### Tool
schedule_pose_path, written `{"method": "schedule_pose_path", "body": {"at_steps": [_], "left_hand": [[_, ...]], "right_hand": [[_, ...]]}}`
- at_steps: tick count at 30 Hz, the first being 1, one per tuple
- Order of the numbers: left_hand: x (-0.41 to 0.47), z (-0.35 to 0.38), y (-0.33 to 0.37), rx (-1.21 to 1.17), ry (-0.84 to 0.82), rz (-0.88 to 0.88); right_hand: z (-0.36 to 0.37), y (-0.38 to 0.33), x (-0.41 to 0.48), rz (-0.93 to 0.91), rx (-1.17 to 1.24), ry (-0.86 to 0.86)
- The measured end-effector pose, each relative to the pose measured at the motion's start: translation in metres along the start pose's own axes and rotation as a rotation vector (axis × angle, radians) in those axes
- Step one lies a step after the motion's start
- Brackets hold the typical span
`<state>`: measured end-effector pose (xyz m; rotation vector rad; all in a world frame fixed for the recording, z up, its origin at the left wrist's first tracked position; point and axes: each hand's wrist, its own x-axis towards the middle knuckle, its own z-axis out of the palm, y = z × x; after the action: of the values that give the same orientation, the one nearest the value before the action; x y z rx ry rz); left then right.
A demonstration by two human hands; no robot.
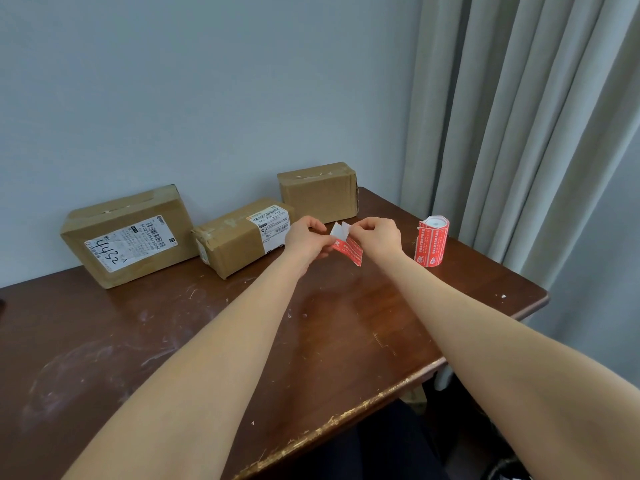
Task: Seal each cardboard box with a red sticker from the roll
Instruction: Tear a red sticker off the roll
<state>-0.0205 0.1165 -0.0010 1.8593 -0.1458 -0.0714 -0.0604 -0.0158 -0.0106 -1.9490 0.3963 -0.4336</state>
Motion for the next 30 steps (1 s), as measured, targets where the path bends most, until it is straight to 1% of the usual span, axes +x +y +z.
{"method": "schedule_pose_path", "body": {"at_steps": [5, 9, 12, 17, 24, 27, 30], "left_hand": [[0.0025, -0.0018, -0.0016, -0.007, 0.001, -0.004], [0.0054, -0.0008, -0.0013, -0.016, -0.007, -0.041], [0.0042, 0.0006, -0.0002, -0.061, -0.043, -0.065], [0.0048, -0.0004, -0.0002, -0.170, -0.052, -0.125], [0.0064, -0.0040, -0.0021, -0.181, -0.038, -0.135], [0.0062, -0.0031, -0.0021, -0.185, -0.039, -0.136], [0.0066, -0.0037, -0.0028, -0.195, -0.012, -0.148]], "right_hand": [[-0.0007, 0.0025, 0.0028, 0.036, 0.045, 0.011], [-0.0003, 0.0004, 0.0017, 0.009, 0.040, -0.008], [0.0015, -0.0025, 0.0015, 0.008, 0.051, -0.011], [0.0017, -0.0016, 0.0010, -0.072, 0.061, -0.060], [0.0002, 0.0048, 0.0025, -0.117, 0.008, -0.078], [-0.0005, 0.0017, 0.0007, -0.080, 0.055, -0.074], [-0.0022, 0.0001, 0.0006, -0.026, 0.112, -0.036]]}}
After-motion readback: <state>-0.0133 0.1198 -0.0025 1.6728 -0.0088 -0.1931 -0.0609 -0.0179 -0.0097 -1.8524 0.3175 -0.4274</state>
